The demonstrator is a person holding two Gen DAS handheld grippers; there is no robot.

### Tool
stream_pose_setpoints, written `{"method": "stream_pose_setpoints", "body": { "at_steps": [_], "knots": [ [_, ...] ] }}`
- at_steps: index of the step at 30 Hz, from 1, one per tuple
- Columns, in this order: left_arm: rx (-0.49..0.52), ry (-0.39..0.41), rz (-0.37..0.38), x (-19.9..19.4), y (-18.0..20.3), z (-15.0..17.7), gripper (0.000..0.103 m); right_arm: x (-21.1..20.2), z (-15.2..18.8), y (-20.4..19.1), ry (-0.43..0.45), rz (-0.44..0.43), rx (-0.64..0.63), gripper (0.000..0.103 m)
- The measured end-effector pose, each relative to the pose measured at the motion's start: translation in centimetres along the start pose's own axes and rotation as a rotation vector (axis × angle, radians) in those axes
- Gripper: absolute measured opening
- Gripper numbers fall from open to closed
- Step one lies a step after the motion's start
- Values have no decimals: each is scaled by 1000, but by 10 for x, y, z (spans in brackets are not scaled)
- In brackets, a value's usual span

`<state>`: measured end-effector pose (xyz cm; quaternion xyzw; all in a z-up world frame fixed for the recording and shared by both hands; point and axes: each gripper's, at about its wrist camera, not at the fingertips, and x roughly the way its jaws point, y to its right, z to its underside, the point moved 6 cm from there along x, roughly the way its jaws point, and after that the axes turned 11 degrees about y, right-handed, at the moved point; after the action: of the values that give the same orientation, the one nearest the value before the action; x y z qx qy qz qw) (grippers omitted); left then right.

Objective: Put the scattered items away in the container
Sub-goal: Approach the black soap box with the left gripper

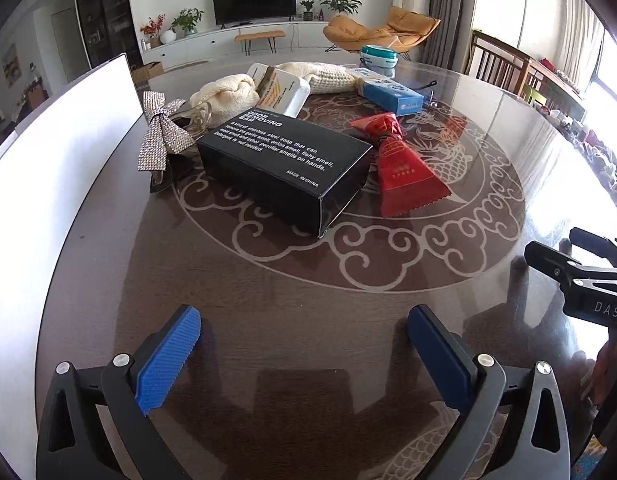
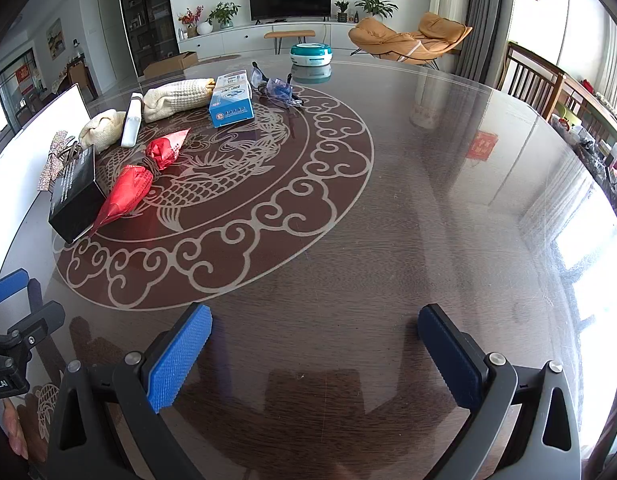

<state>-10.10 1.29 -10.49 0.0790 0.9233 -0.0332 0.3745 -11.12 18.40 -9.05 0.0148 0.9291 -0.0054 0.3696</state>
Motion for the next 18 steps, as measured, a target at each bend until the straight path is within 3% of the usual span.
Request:
{"method": "stream_pose_setpoints", "body": {
  "at_steps": [13, 18],
  "knots": [
    [-175, -5, -184, 43, -11, -41, 103, 0, 0, 0, 0, 0, 0, 103],
    [-190, -11, -199, 51, -2, -48, 103, 0, 0, -1, 0, 0, 0, 103]
  ]
}}
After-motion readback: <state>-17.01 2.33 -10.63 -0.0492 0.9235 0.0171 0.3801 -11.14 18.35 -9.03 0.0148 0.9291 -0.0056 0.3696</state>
